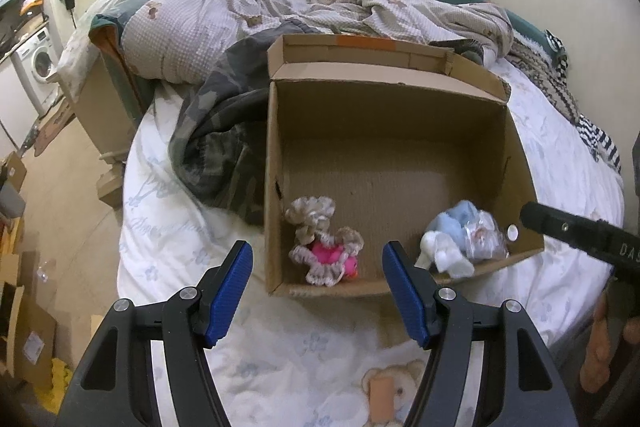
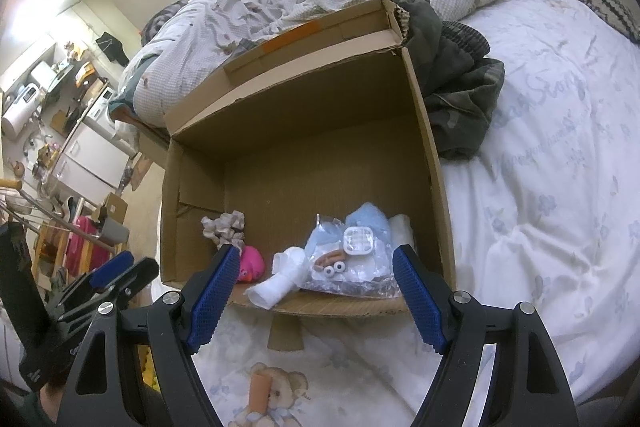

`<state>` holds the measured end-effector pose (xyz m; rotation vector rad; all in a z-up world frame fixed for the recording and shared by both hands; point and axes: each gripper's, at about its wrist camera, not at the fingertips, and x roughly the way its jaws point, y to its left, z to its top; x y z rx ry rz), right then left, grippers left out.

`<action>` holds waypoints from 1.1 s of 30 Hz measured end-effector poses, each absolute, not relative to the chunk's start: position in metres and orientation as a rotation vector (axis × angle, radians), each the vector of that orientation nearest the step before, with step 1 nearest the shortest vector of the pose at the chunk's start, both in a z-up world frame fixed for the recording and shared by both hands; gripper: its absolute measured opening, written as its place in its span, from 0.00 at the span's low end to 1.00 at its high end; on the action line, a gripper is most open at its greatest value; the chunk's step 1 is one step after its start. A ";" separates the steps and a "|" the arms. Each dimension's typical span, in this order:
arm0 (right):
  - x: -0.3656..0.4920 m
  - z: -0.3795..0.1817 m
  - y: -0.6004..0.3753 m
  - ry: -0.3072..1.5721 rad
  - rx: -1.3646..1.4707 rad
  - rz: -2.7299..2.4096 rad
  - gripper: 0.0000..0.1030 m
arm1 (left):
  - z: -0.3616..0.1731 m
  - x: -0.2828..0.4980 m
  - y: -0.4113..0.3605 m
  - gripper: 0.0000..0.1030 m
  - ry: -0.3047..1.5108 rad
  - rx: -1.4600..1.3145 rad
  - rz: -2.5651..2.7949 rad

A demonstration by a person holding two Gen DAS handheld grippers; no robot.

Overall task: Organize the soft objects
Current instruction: 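Withdraw both open tools from the box toward the bed, then grasp the beige foam piece on the bed with the left tool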

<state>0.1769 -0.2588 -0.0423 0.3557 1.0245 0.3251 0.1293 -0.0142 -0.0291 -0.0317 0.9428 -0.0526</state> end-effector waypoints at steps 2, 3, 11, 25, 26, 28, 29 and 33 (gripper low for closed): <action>0.173 -0.040 -0.260 1.023 0.358 0.326 0.81 | -0.030 0.124 -0.012 0.63 0.955 -0.040 -0.040; 0.171 -0.040 -0.260 1.023 0.360 0.326 0.81 | -0.032 0.121 -0.011 0.63 0.966 -0.050 -0.036; 0.144 -0.042 -0.259 1.073 0.308 0.387 0.81 | -0.063 0.101 -0.006 0.63 1.121 -0.181 -0.059; 0.145 -0.071 -0.271 1.225 0.329 0.349 0.81 | -0.142 0.091 -0.062 0.59 1.457 -0.133 -0.213; 0.146 -0.073 -0.271 1.232 0.326 0.345 0.81 | -0.148 0.090 -0.064 0.49 1.478 -0.119 -0.205; 0.147 -0.075 -0.270 1.244 0.328 0.342 0.81 | -0.159 0.088 -0.065 0.29 1.534 -0.139 -0.220; 0.148 -0.076 -0.270 1.247 0.327 0.342 0.81 | -0.162 0.088 -0.065 0.25 1.553 -0.148 -0.223; 0.152 -0.081 -0.263 1.267 0.317 0.349 0.81 | -0.157 0.089 -0.063 0.08 1.537 -0.166 -0.229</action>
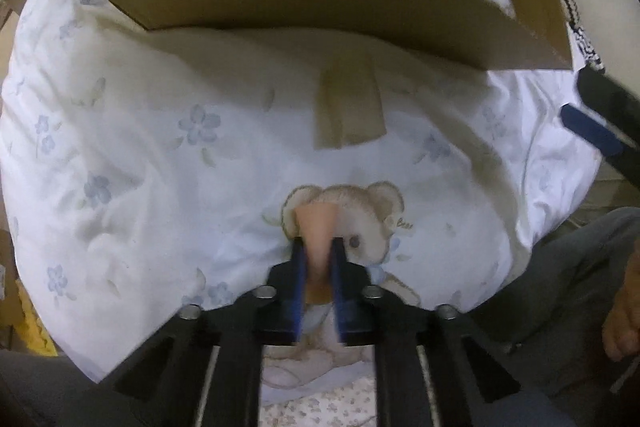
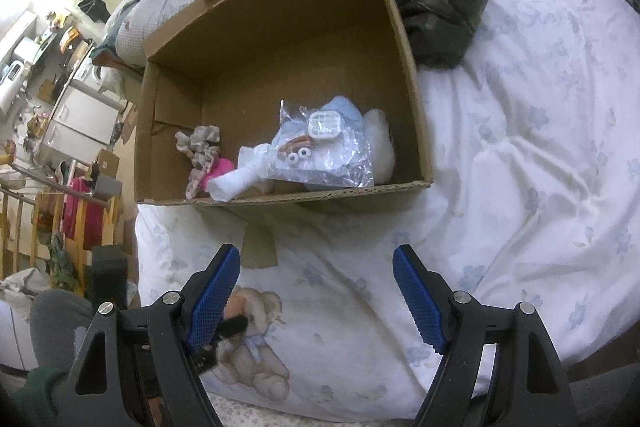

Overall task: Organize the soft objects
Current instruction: 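Grasp the beige foam piece on the bed with the left tool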

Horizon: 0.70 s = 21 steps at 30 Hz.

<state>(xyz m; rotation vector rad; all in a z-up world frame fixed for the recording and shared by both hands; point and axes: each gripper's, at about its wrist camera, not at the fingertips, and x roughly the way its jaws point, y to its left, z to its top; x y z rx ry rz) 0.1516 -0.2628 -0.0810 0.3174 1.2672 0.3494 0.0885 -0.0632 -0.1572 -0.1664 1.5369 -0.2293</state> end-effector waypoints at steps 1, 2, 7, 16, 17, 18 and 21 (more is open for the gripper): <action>0.152 -0.082 -0.260 1.272 0.319 0.355 0.81 | -0.154 0.089 -0.062 0.08 1.523 -0.169 -0.220; 0.153 -0.083 -0.258 1.278 0.321 0.364 0.81 | -0.150 0.088 -0.060 0.07 1.508 -0.160 -0.209; 0.157 -0.093 -0.237 1.314 0.332 0.414 0.81 | -0.127 0.091 -0.046 0.07 1.422 -0.178 -0.136; 0.171 -0.121 -0.176 1.358 0.244 0.458 0.63 | -0.082 0.107 0.001 0.07 1.247 -0.209 0.012; 0.171 -0.127 -0.169 1.368 0.224 0.458 0.61 | -0.081 0.108 0.004 0.07 1.242 -0.208 0.015; 0.171 -0.132 -0.164 1.377 0.207 0.455 0.57 | -0.080 0.109 0.005 0.07 1.240 -0.207 0.015; 0.169 -0.145 -0.148 1.385 0.163 0.450 0.53 | -0.083 0.113 0.001 0.07 1.245 -0.198 0.017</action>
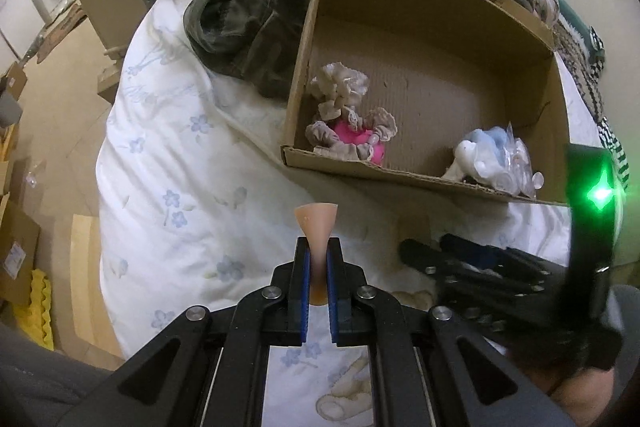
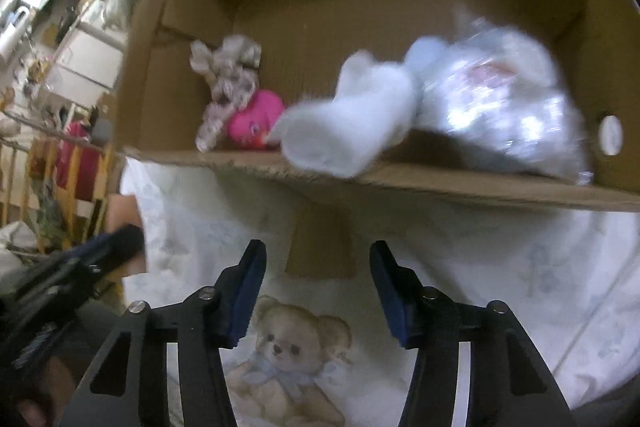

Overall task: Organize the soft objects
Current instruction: 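Grasp the beige foam piece on the bed with the left tool, then carry the beige foam piece into the box and open the left tool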

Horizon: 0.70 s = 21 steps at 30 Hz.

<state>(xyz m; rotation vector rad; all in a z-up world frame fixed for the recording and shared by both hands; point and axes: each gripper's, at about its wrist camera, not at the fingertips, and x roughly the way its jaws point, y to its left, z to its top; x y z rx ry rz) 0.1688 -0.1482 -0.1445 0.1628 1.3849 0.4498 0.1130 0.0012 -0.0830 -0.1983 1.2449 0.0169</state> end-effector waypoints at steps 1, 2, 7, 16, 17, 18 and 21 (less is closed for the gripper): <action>0.168 -0.148 -0.143 1.388 0.146 0.453 0.48 | -0.085 0.113 0.000 0.07 1.247 -0.197 0.018; 0.168 -0.151 -0.140 1.397 0.135 0.460 0.46 | -0.086 0.113 0.000 0.07 1.249 -0.199 0.017; 0.168 -0.153 -0.136 1.386 0.105 0.460 0.25 | -0.090 0.113 -0.002 0.07 1.250 -0.203 0.012; 0.157 -0.127 -0.150 1.341 0.140 0.512 0.14 | -0.087 0.110 0.002 0.07 1.235 -0.208 0.021; 0.154 -0.123 -0.151 1.334 0.149 0.518 0.14 | -0.086 0.110 0.002 0.07 1.234 -0.206 0.020; 0.151 -0.118 -0.152 1.328 0.155 0.527 0.14 | -0.085 0.109 0.001 0.07 1.231 -0.205 0.018; 0.144 -0.100 -0.154 1.303 0.166 0.550 0.14 | -0.078 0.104 -0.001 0.07 1.210 -0.195 0.011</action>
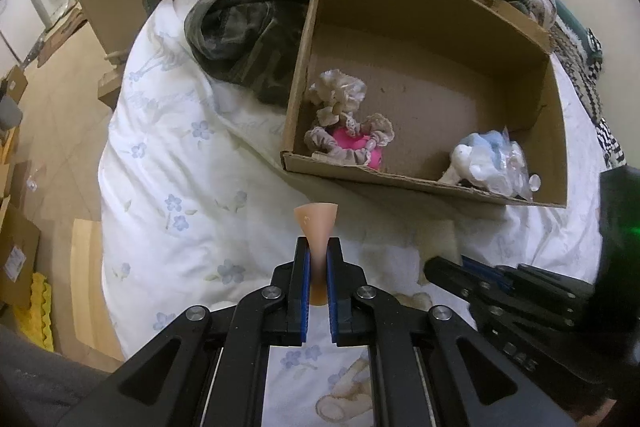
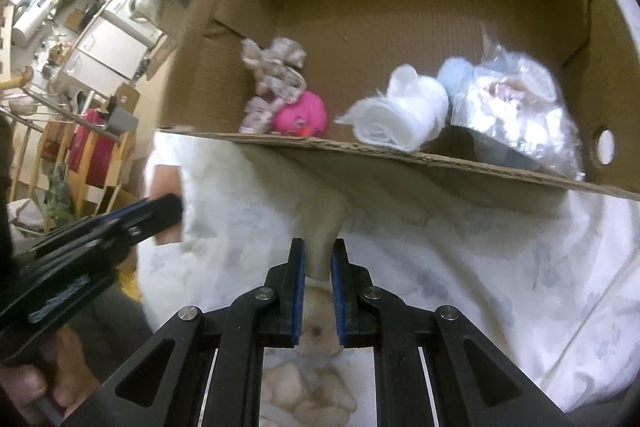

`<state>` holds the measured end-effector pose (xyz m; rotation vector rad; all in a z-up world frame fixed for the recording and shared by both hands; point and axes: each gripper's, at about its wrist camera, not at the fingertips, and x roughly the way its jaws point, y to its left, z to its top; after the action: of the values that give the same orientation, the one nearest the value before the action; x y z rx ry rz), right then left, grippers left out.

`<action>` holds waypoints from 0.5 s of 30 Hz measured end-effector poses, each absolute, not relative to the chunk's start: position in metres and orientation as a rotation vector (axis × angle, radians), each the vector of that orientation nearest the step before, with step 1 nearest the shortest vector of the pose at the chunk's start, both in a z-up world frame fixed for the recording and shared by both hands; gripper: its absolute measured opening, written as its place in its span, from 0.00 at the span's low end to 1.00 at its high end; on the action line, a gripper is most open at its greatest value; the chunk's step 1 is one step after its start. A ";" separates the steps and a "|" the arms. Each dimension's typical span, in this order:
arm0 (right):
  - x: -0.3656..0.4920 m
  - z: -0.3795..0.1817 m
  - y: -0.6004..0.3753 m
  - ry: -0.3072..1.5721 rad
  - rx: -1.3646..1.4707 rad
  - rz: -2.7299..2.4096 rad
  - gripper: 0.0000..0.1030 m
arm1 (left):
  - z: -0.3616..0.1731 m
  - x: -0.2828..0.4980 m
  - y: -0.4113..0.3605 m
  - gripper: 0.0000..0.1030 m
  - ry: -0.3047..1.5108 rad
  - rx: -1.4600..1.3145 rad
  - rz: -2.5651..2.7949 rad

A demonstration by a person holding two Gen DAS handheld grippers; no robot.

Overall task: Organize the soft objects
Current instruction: 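Carry the beige foam piece into the box and open the left tool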

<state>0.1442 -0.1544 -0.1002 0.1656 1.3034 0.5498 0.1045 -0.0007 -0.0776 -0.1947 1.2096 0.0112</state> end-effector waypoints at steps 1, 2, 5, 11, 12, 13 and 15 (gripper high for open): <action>0.141 -0.096 -0.156 1.297 0.172 0.558 0.14 | -0.074 0.103 -0.002 0.07 1.198 -0.191 0.003; 0.139 -0.091 -0.158 1.290 0.179 0.563 0.14 | -0.069 0.102 -0.003 0.07 1.185 -0.180 -0.004; 0.134 -0.072 -0.168 1.261 0.209 0.581 0.14 | -0.053 0.099 -0.004 0.07 1.133 -0.154 -0.008; 0.144 -0.024 -0.190 1.127 0.209 0.628 0.14 | 0.001 0.104 -0.011 0.07 0.964 -0.129 -0.046; 0.148 -0.014 -0.195 1.094 0.214 0.630 0.14 | 0.010 0.108 -0.014 0.07 0.938 -0.113 -0.054; 0.153 -0.005 -0.202 1.059 0.223 0.625 0.14 | 0.016 0.112 -0.016 0.07 0.918 -0.100 -0.062; 0.160 0.004 -0.215 1.002 0.243 0.603 0.14 | 0.024 0.121 -0.019 0.07 0.885 -0.076 -0.077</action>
<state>0.1601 -0.2145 0.0040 0.2434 1.0021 0.6030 0.1208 -0.0192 0.0242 -0.0759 0.8845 -0.0772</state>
